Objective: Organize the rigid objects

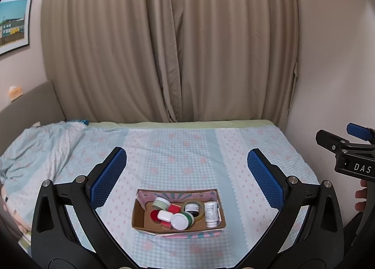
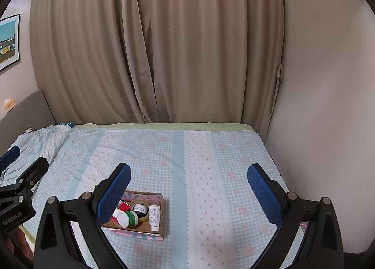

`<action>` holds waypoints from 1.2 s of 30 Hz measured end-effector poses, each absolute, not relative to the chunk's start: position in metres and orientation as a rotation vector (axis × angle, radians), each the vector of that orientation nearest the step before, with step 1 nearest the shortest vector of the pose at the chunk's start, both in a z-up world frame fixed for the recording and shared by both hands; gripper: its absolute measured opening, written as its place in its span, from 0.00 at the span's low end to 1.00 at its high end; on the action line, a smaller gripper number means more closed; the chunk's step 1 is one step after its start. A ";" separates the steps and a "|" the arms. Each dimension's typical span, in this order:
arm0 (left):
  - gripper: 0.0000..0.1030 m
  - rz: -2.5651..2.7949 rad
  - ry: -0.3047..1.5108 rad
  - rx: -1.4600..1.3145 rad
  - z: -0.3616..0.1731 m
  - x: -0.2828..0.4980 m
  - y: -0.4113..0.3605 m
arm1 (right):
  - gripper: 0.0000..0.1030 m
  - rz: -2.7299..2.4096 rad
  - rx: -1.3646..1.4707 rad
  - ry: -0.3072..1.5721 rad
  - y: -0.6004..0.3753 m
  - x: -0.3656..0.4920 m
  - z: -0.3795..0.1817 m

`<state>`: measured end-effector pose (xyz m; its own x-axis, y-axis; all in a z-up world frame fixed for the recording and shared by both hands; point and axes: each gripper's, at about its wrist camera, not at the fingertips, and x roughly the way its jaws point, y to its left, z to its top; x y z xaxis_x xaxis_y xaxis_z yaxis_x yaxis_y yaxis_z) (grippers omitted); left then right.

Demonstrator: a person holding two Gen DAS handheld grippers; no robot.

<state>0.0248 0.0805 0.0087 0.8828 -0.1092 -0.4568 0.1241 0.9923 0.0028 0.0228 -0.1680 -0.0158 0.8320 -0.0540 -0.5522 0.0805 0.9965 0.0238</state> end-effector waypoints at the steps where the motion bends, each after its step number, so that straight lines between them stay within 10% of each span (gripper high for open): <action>1: 1.00 -0.122 0.474 0.033 0.008 0.026 0.080 | 0.96 -0.071 0.046 0.583 -0.168 0.022 -0.015; 36: 1.00 -0.110 0.460 0.041 0.006 0.026 0.092 | 0.96 -0.072 0.054 0.587 -0.165 0.025 -0.014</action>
